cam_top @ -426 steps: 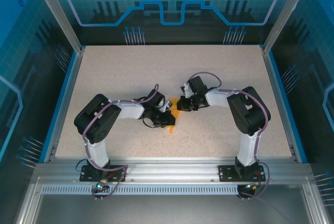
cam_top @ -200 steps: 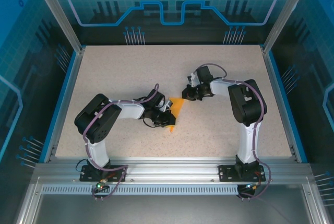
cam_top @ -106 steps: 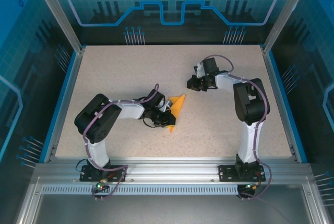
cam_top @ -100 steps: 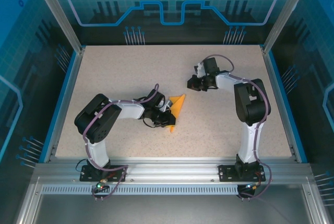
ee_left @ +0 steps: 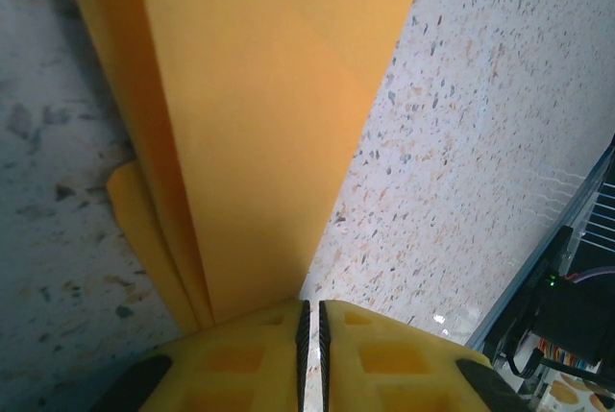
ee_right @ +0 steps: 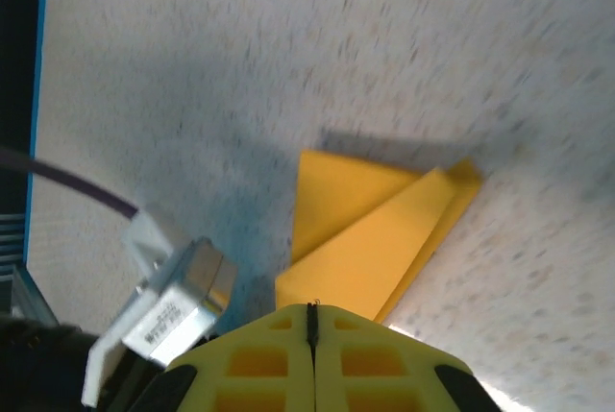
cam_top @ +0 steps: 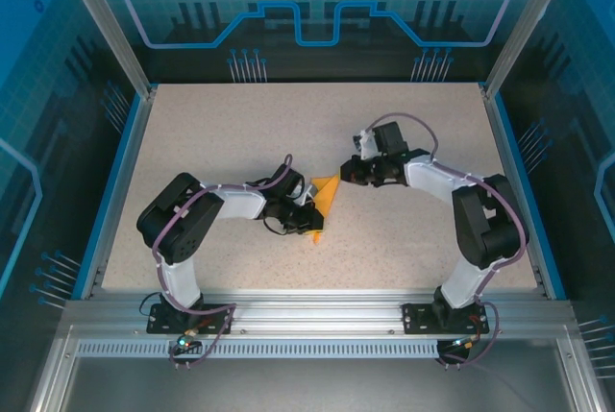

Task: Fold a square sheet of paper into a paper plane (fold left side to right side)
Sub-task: Fold the wing for the fifth time at the center of the table.

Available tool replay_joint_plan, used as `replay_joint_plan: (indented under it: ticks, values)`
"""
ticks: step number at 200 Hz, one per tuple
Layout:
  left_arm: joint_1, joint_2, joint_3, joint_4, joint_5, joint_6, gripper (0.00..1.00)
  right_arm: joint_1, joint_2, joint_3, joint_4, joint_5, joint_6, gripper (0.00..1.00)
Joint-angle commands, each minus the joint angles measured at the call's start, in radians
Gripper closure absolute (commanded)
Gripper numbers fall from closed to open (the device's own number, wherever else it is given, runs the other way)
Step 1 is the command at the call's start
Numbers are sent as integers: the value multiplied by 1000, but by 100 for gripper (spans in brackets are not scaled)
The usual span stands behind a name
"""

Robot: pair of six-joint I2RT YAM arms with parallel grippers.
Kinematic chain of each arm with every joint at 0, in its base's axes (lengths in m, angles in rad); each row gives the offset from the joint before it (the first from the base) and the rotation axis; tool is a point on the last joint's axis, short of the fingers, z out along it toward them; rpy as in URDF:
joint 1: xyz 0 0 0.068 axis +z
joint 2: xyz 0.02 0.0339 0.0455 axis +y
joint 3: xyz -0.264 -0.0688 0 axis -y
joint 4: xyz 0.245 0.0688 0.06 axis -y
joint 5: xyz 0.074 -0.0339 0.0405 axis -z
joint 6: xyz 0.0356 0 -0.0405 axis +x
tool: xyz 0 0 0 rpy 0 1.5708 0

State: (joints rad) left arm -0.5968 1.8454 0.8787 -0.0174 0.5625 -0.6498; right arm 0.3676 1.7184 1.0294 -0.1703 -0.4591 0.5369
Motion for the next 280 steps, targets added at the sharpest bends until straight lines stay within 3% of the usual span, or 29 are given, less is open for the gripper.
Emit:
replay_joint_plan:
  ticks: [1,31,121,184,220,280]
  values:
    - [-15,9,-36,-84,-47,-7,84,42,-6,-51,89,-52,79,95]
    - [-19,14,-36,-79,-47,-8,84,85,30,-66,155,-59,127,100]
    - [-30,22,-23,-83,-46,-7,84,141,134,-37,198,-20,179,100]
    - [-34,4,-18,-82,-36,-12,82,141,195,-37,111,31,183,100]
    - [-33,-65,-1,-85,-9,-23,76,142,228,-20,25,58,174,100]
    - [-34,-147,10,-132,27,-25,74,143,240,-19,9,63,168,100]
